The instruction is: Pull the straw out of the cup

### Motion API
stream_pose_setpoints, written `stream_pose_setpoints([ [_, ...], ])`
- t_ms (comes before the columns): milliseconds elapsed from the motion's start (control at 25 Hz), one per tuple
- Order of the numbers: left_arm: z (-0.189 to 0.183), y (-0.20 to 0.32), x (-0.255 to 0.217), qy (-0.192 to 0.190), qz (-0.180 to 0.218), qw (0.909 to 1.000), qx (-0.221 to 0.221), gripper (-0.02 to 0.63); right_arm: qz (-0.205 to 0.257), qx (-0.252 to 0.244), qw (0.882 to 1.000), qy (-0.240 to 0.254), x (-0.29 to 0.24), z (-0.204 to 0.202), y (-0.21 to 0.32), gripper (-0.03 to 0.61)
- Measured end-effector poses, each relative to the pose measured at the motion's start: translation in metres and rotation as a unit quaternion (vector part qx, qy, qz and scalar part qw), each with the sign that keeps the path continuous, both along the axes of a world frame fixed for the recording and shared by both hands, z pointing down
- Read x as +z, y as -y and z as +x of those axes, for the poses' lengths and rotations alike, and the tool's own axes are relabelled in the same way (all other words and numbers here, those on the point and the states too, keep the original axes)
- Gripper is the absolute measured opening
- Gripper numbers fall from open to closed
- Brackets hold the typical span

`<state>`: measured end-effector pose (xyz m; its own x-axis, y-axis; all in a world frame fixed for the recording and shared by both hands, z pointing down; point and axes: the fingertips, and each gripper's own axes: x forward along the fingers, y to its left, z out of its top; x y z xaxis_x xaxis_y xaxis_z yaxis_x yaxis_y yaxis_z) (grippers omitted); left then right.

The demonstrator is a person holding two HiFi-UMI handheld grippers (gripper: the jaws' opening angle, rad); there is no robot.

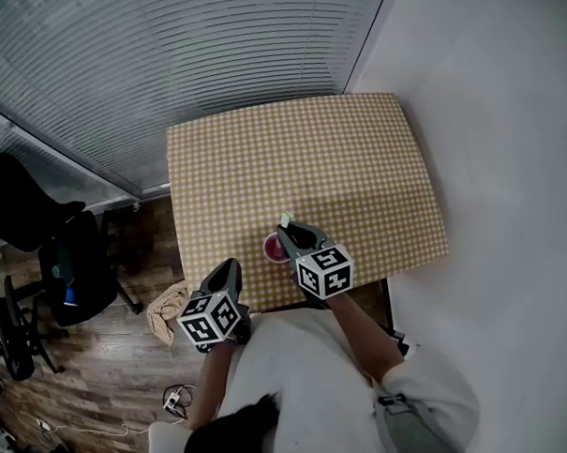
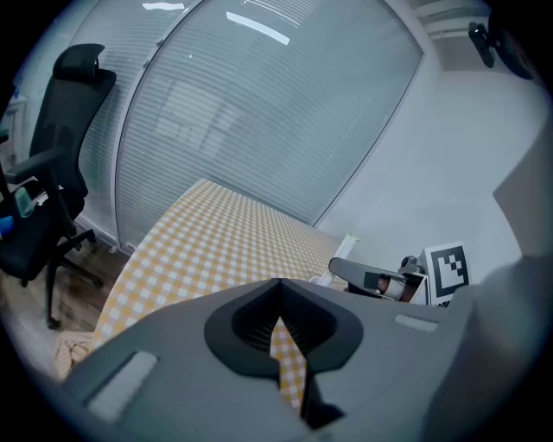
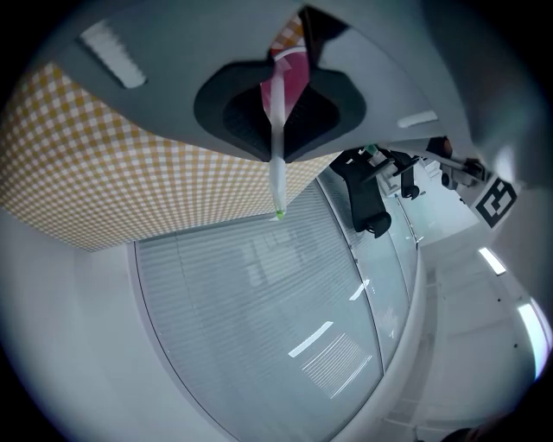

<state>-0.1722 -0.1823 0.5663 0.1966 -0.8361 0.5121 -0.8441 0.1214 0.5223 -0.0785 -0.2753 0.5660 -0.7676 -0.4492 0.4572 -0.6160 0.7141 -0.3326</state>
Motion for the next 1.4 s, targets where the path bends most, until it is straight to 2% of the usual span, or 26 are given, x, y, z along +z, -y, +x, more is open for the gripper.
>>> stream_pose_setpoints([
  [720, 0.008, 0.001, 0.001, 0.007, 0.006, 0.9998, 0.016, 0.017, 0.011, 0.017, 0.999, 0.046, -0.023, 0.008, 0.003, 0.046],
  [920, 0.010, 0.004, -0.003, 0.019, 0.008, 0.9994, 0.029, 0.017, 0.009, 0.022, 0.997, 0.069, -0.037, 0.012, 0.002, 0.046],
  [1400, 0.019, 0.009, -0.004, 0.019, 0.019, 0.9980, 0.057, 0.017, 0.006, 0.037, 0.993, 0.112, -0.061, 0.021, 0.003, 0.046],
])
